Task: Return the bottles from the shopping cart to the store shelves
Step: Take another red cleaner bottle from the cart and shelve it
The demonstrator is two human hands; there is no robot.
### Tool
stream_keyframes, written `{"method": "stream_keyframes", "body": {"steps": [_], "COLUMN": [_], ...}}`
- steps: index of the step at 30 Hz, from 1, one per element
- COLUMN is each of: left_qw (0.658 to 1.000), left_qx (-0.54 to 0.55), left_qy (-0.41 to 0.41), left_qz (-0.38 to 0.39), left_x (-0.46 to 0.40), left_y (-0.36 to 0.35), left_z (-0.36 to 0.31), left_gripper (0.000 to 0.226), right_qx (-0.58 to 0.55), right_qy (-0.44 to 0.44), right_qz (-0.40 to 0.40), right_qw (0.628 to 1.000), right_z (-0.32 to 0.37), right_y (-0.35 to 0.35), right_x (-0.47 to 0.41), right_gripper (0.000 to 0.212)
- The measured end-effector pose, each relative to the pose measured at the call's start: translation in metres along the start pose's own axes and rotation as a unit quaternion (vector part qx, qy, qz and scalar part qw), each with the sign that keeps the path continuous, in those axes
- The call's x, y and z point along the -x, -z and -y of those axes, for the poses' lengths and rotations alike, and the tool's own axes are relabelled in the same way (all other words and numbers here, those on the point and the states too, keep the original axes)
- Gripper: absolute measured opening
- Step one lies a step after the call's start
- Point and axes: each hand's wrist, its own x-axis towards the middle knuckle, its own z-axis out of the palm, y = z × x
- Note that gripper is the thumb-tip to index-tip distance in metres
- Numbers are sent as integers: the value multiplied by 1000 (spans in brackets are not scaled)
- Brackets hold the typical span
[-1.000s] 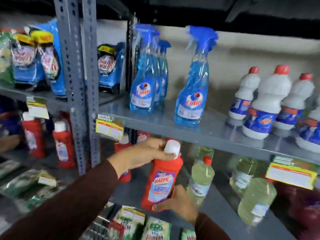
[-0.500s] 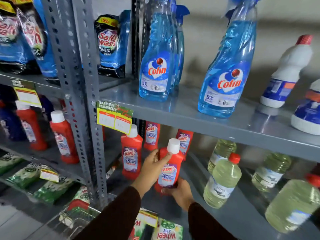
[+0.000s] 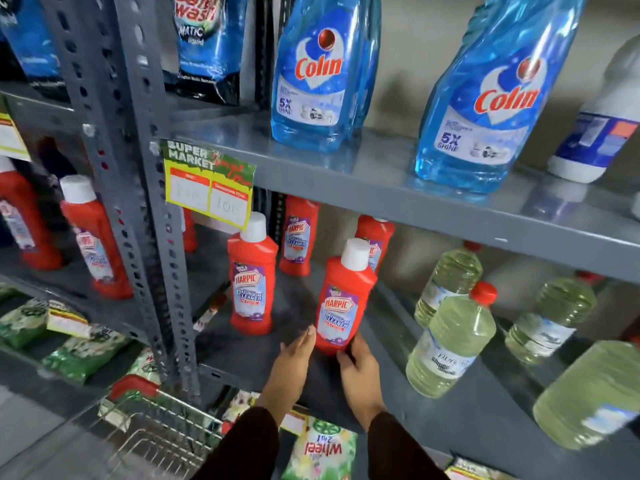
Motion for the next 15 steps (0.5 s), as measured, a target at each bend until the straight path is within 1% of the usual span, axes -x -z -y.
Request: {"method": "stream_keyframes", "body": {"steps": [5,8,9,12,13,14,15], "left_qw": [999,989,986,980,981,987,996], "left_qx": [-39,-137,-160,-194,-188,-152,-89], "left_qy": [15,5,1,-2,-2,-3,-9], "left_qz": [20,50,49,46,49,44,22], "left_x": [-3,-13,-16,-29,-28,-24,-18], "left_y": [-2,-5,-6,-8,-7,-7,-6], "left_z": [8,6,7,10,12,14,17], "left_gripper": [71,55,51,47,47,46,41], "right_qx": [-73,-87,-87,-103,-107,-113,-122], "right_qy": [-20,-23,-21,-25,-30,-40,-54], "right_qz": [-83,-96,-99,-98,-97,-102,-120], "right_qw": [994,991,991,989,989,988,984], "right_z": [-7,-7,-7,-2,1,3,4], "right_y": [3,3,2,1,1,2,3], "right_x": [0,-1,0,0,0,3,7], "right_gripper": [50,51,50,49,49,50,51]}}
